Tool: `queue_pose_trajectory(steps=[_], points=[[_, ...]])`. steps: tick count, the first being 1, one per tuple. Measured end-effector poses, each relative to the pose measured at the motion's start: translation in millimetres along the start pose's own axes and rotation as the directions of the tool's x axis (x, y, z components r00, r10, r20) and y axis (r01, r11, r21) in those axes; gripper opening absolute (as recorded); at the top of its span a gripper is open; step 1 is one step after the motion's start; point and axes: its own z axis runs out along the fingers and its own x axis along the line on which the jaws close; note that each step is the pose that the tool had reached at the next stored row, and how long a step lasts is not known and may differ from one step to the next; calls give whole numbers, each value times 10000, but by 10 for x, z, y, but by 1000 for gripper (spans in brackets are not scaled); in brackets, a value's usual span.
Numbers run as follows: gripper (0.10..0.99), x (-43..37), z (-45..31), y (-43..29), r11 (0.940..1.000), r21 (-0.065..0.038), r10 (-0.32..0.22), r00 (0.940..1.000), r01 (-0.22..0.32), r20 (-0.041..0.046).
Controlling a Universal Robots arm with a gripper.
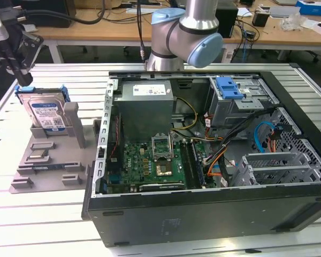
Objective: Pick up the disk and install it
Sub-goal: 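Reach for the disk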
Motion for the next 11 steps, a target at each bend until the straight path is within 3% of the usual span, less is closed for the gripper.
queue_pose_trajectory(steps=[3, 11], points=[[102, 85, 18, 36, 10000, 23, -1, 10000, 1, 3], [102, 206, 62, 114, 10000, 92, -3, 10000, 3, 7]])
